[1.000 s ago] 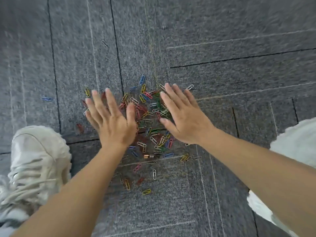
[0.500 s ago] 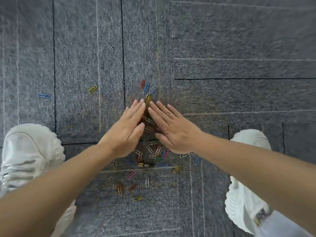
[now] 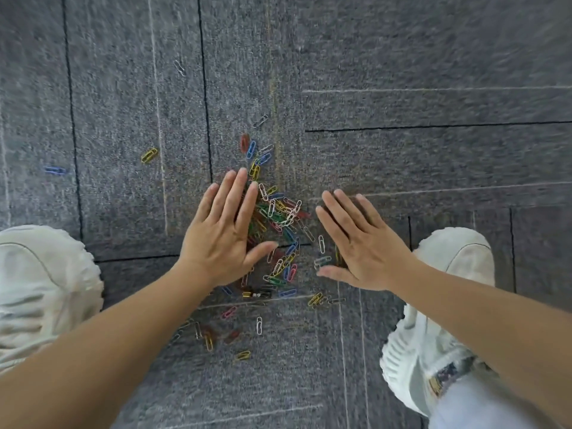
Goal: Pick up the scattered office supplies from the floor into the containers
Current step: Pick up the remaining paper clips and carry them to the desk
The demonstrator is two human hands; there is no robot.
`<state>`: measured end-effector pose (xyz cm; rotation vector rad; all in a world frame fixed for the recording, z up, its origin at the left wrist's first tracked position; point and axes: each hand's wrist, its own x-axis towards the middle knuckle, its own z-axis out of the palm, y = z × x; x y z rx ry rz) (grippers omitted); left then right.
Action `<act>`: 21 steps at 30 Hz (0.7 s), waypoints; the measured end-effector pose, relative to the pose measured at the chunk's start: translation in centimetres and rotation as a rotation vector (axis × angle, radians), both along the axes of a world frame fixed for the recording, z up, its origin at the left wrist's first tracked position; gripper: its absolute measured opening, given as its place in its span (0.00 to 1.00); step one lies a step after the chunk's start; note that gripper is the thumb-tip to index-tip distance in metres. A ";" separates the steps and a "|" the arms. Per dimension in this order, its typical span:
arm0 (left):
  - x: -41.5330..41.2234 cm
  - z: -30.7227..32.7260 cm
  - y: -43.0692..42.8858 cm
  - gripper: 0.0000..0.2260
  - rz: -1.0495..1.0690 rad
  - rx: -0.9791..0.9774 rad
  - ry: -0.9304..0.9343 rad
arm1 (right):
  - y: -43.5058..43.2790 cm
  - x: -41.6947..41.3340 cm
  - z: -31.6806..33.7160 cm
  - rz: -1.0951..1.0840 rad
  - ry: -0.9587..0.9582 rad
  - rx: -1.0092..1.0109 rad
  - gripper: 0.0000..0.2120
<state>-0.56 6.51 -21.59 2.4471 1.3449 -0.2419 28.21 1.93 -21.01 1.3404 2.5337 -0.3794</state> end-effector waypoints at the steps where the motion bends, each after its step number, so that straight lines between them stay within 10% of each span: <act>1: 0.7 0.1 0.5 0.43 0.011 -0.009 -0.003 | 0.3 -0.8 -0.1 -0.007 0.019 0.018 0.46; 21: -7.8 3.1 4.3 0.63 0.328 -0.314 0.219 | 5.2 -9.8 -0.2 -0.147 0.032 -0.012 0.64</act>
